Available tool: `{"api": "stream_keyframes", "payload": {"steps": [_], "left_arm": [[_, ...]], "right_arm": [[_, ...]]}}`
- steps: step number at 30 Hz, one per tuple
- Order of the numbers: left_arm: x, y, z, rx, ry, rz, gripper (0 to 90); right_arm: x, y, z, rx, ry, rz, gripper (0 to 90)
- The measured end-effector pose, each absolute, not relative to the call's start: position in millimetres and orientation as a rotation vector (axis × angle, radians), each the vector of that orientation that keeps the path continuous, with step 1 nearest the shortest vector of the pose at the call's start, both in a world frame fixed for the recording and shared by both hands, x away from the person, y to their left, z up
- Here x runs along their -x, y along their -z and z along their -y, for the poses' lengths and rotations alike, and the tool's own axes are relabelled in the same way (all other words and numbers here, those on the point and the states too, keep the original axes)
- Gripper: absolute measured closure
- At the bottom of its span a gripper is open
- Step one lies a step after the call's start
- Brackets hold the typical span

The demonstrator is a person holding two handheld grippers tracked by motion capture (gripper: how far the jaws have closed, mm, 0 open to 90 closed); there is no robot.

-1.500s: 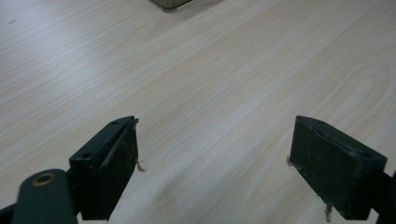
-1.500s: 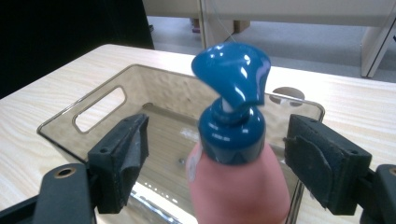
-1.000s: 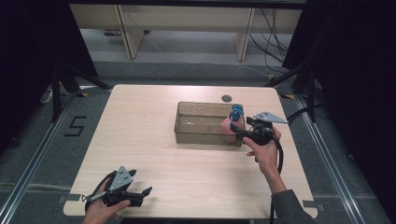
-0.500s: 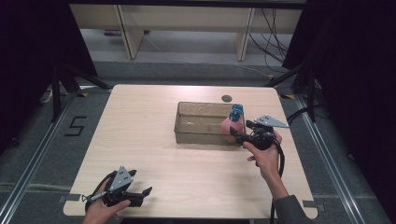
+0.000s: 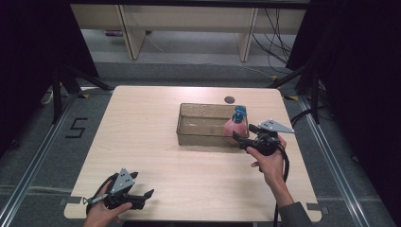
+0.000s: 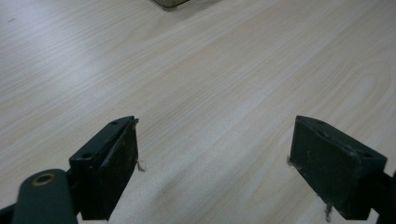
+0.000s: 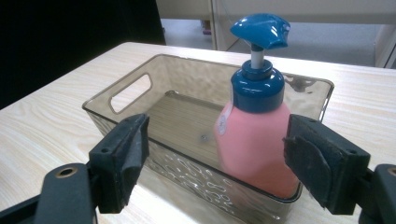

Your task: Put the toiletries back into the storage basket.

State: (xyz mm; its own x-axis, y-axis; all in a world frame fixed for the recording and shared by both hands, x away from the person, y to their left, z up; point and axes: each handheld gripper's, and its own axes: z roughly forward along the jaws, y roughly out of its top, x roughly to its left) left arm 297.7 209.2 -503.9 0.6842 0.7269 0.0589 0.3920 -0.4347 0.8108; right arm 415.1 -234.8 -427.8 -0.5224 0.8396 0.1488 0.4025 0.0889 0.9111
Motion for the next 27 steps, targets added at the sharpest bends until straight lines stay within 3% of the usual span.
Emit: {"api": "stream_keyframes", "payload": {"steps": [27], "left_arm": [[-298.6, 506.4, -210.4, -2.064, -0.497, -0.883, 15.0]], "right_arm": [[-394.0, 437.1, 232.1, -1.231, -1.456, -1.993, 23.1]]}}
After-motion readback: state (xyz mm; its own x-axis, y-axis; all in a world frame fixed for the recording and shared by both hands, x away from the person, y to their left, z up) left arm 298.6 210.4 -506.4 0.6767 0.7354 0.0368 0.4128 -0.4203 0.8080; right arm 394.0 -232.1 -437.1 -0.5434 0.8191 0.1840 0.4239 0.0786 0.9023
